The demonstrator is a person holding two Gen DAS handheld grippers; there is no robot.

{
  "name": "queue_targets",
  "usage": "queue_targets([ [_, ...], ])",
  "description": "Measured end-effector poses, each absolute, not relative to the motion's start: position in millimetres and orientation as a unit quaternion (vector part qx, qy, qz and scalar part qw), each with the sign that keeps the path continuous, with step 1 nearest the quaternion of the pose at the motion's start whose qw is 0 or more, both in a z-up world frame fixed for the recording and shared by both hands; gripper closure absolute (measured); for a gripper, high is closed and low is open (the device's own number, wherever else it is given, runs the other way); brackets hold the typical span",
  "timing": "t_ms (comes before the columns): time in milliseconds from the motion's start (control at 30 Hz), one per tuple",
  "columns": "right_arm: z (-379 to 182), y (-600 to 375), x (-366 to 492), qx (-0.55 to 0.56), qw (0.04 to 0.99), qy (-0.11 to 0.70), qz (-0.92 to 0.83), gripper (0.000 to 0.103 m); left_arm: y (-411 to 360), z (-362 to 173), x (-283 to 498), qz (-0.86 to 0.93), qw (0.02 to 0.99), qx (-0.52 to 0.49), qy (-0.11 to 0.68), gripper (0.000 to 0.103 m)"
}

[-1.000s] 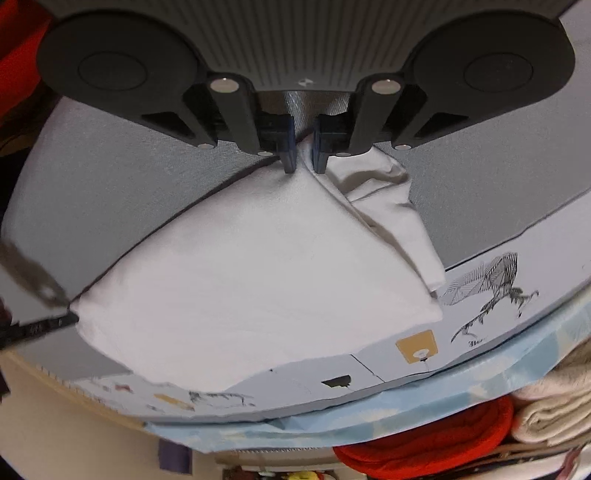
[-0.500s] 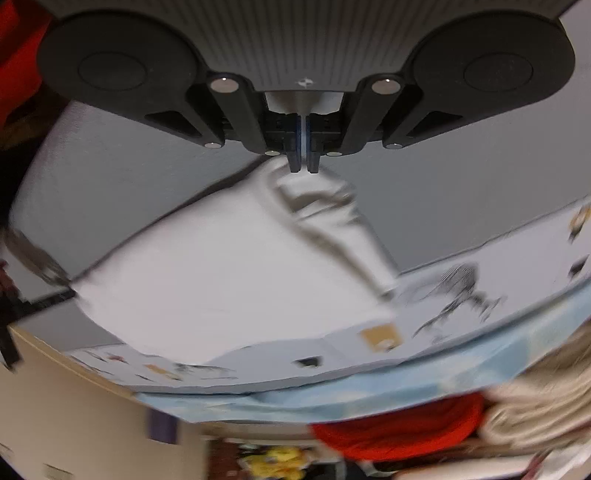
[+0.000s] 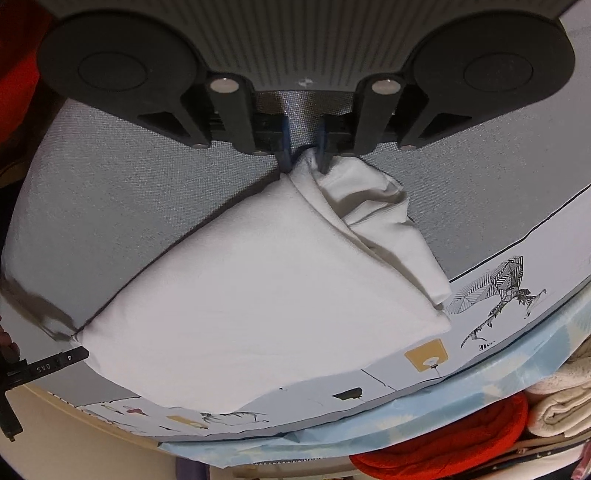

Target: Fold small clothes

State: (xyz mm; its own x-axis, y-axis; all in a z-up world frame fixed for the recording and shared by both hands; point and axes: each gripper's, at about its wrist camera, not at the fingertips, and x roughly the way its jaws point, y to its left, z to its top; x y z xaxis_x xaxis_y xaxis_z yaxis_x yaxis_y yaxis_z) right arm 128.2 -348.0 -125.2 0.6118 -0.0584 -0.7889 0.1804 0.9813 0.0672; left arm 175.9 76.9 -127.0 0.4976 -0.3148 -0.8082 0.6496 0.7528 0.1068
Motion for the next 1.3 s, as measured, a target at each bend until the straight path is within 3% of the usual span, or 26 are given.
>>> queue_targets([
  [100,-125,-344,130,0.064,0.897,0.432,-0.064,0.056,75,-127,178,-0.287,0.842,0.202,0.409,0.076],
  [133,-126,-343,131,0.062,0.896,0.434,-0.066,0.056,74,-127,178,-0.287,0.845,0.204,0.403,0.078],
  [167,-128,-343,133,0.061,0.895,0.437,-0.068,0.056,73,-125,178,-0.287,0.847,0.202,0.4,0.089],
  [200,-130,-343,134,0.061,0.893,0.441,-0.071,0.056,73,-123,179,-0.29,0.848,0.194,0.4,0.093],
  [400,-144,-337,139,0.015,0.886,0.456,-0.08,0.058,92,-114,170,-0.296,0.849,0.178,0.399,0.099],
  [700,-146,-337,139,0.009,0.886,0.455,-0.092,0.058,118,-126,164,-0.259,0.839,0.199,0.434,0.103],
  [833,-144,-338,137,0.015,0.887,0.451,-0.095,0.055,137,-116,172,-0.238,0.852,0.143,0.445,0.101],
  [867,-141,-338,136,0.021,0.888,0.45,-0.097,0.055,139,-112,173,-0.232,0.858,0.131,0.439,0.094],
  [933,-131,-337,131,0.031,0.894,0.437,-0.093,0.055,141,-104,177,-0.228,0.866,0.098,0.435,0.059],
  [967,-125,-334,128,0.032,0.901,0.423,-0.085,0.053,141,-101,180,-0.22,0.869,0.08,0.435,0.027],
  [1000,-118,-329,123,0.026,0.91,0.407,-0.074,0.05,140,-97,183,-0.211,0.874,0.065,0.433,0.012],
  [1100,-115,-313,119,-0.015,0.919,0.392,-0.047,0.04,133,-92,198,-0.196,0.88,0.029,0.433,0.011],
  [1233,-138,-291,126,-0.106,0.894,0.432,-0.045,0.04,128,-91,217,-0.214,0.86,-0.056,0.46,0.011],
  [1300,-136,-284,124,-0.129,0.896,0.424,-0.042,0.039,119,-95,222,-0.203,0.857,-0.034,0.473,0.011],
])
